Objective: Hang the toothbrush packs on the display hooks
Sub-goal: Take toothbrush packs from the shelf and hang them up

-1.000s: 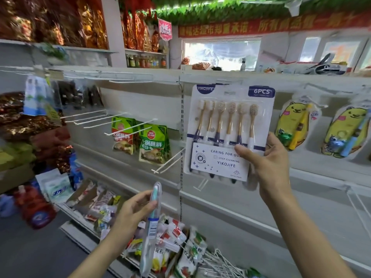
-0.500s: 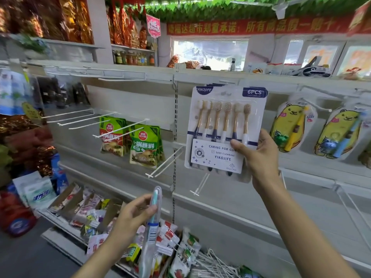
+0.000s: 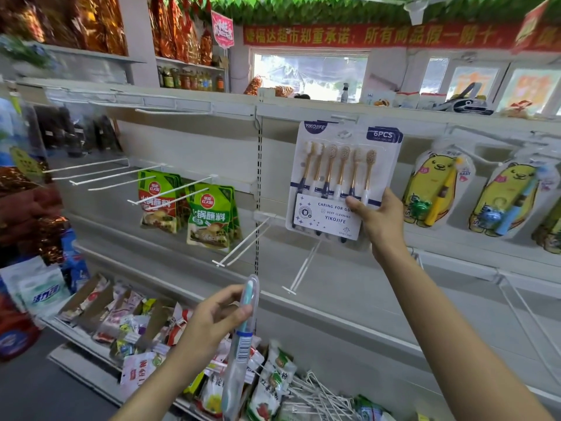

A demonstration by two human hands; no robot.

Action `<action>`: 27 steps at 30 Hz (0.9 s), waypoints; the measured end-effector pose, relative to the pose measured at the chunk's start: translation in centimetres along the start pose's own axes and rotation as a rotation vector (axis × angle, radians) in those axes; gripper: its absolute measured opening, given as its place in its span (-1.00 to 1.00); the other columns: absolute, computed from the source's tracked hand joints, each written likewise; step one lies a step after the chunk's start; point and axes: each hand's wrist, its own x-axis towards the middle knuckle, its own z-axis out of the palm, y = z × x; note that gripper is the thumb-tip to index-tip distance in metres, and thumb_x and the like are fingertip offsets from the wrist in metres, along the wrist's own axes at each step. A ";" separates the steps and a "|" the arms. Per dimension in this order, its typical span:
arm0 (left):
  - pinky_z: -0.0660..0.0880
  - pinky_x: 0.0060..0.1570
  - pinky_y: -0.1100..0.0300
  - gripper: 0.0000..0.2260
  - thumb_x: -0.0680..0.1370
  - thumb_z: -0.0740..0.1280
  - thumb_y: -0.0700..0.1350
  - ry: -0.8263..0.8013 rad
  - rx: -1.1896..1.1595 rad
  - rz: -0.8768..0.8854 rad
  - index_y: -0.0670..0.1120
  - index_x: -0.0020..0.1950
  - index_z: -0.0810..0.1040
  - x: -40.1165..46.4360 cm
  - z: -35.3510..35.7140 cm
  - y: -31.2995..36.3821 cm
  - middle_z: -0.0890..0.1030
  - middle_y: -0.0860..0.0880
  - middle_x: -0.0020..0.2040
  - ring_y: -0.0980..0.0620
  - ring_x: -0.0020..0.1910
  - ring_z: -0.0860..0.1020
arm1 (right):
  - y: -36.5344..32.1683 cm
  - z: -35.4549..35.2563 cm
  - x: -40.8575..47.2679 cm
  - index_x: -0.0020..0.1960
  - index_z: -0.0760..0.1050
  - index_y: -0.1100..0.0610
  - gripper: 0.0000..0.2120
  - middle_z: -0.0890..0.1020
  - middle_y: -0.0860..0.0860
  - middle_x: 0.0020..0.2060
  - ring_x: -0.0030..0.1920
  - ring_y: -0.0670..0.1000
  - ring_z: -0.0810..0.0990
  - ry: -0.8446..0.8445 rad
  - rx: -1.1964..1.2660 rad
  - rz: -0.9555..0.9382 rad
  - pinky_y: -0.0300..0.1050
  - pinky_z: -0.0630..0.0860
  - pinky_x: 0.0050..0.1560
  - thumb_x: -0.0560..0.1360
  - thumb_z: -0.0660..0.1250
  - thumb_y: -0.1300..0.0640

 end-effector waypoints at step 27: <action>0.65 -0.09 0.10 -0.83 0.53 0.35 -0.14 -0.286 -0.668 -0.102 -0.16 0.09 0.52 4.3 28.0 7.2 0.69 -0.19 0.00 -0.11 -0.07 0.69 | 0.2 -25.3 -16.5 0.21 0.59 0.06 -0.70 0.71 0.03 0.00 -0.04 0.00 0.70 -0.227 -0.295 0.095 -0.10 0.60 0.02 0.50 0.47 0.24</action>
